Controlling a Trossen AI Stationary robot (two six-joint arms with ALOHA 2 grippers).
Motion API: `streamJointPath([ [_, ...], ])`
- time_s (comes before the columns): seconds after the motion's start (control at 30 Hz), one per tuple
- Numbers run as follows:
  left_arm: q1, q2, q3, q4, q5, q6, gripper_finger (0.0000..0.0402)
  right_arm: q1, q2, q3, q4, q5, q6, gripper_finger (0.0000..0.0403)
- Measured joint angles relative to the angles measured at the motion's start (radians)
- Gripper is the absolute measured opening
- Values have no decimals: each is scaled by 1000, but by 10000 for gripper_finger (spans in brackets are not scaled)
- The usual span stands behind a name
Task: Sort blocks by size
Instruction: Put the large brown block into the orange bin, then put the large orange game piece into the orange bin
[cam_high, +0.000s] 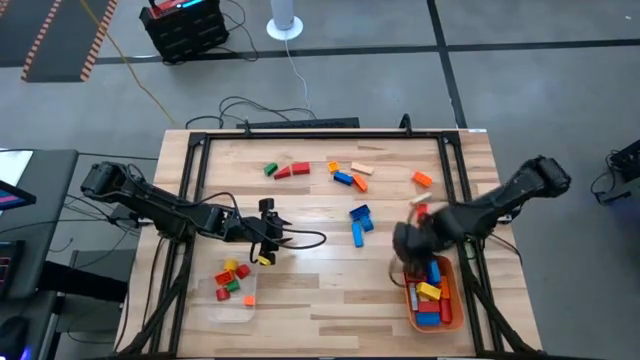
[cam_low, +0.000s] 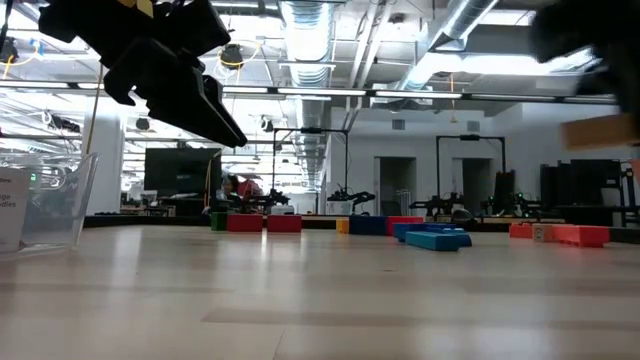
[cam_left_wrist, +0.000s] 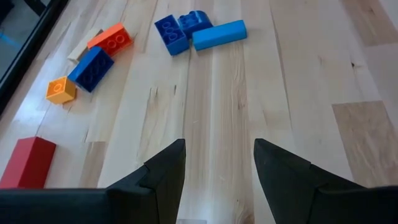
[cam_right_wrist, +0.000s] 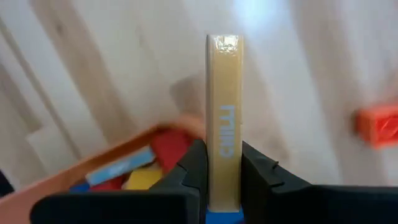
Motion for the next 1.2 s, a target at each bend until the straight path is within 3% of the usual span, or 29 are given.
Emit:
streamJointPath([
  [0.27, 0, 0, 0, 10, 0, -5, 184, 296, 67, 0, 9, 0, 436, 83],
  [0.43, 0, 0, 0, 14, -1, 12, 184, 370, 120, 0, -20, -11, 608, 161],
  [0.53, 0, 0, 0, 22, -1, 25, 184, 361, 116, 1, -54, -127, 647, 217],
  [0.6, 0, 0, 0, 31, -1, 33, 184, 344, 102, 19, -111, -184, 670, 243],
  [0.7, 0, 0, 0, 37, -1, 40, 184, 308, 69, 70, -222, -167, 670, 257],
  [0.87, 0, 0, 0, 37, -1, 48, 184, 214, 26, 106, -391, 91, 641, 254],
  [0.97, 0, 0, 0, 36, -1, 48, 184, 93, 10, 81, -457, 217, 681, 246],
  [1.2, 0, 0, 0, 19, -1, 47, 184, -231, -39, -131, -192, 242, 424, 230],
])
